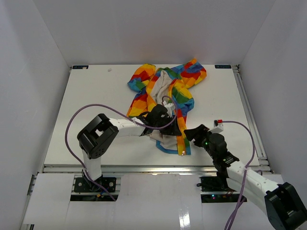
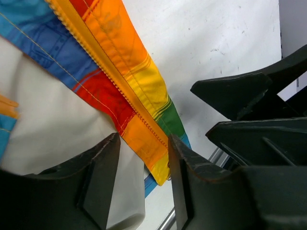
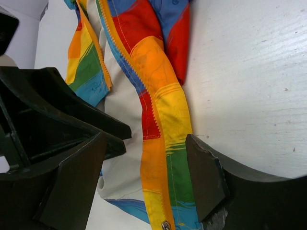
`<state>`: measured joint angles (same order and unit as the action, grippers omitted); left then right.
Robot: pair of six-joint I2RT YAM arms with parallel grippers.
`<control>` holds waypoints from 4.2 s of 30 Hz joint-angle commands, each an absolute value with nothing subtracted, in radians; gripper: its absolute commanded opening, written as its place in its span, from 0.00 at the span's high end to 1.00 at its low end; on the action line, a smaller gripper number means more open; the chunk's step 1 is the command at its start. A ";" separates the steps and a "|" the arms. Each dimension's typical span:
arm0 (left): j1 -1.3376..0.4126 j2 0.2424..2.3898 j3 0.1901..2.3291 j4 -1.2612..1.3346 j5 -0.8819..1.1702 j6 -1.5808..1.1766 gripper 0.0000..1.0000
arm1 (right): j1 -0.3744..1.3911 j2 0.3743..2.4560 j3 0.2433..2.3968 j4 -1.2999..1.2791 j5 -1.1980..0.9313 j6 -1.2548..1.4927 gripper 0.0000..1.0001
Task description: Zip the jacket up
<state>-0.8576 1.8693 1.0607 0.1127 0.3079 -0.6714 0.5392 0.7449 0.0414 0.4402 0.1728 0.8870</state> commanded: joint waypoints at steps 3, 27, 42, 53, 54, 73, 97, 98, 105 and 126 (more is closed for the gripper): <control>-0.862 1.914 1.067 0.148 0.287 -0.729 0.42 | 0.545 0.696 -0.162 0.430 0.206 0.885 0.27; -0.876 2.021 1.116 0.195 0.187 -0.810 0.56 | 0.545 0.704 -0.199 0.483 0.222 0.886 0.28; -0.693 1.936 0.997 0.252 0.208 -0.807 1.00 | 0.550 1.053 -0.075 0.642 0.139 0.817 0.28; -0.661 1.853 0.945 0.300 0.299 -0.755 1.00 | 0.665 1.486 -0.041 1.063 -0.059 0.771 0.30; -0.661 1.853 0.944 0.303 0.304 -0.756 1.00 | 0.671 1.512 -0.039 1.099 -0.065 0.770 0.30; -0.661 1.810 0.943 0.355 0.405 -0.824 1.00 | 0.720 1.444 0.040 0.865 -0.142 0.767 0.41; -0.660 1.796 0.908 0.402 0.430 -0.853 1.00 | 0.741 1.476 0.080 0.868 -0.100 0.739 0.67; -0.660 1.795 0.909 0.402 0.430 -0.854 1.00 | 0.741 1.479 0.083 0.865 -0.101 0.734 0.67; -0.660 1.799 0.902 0.434 0.447 -0.869 1.00 | 0.744 1.488 0.100 0.860 -0.100 0.710 0.75; -0.641 1.438 0.845 0.134 0.277 -0.655 0.44 | 0.747 1.346 0.177 1.086 -0.111 0.387 0.92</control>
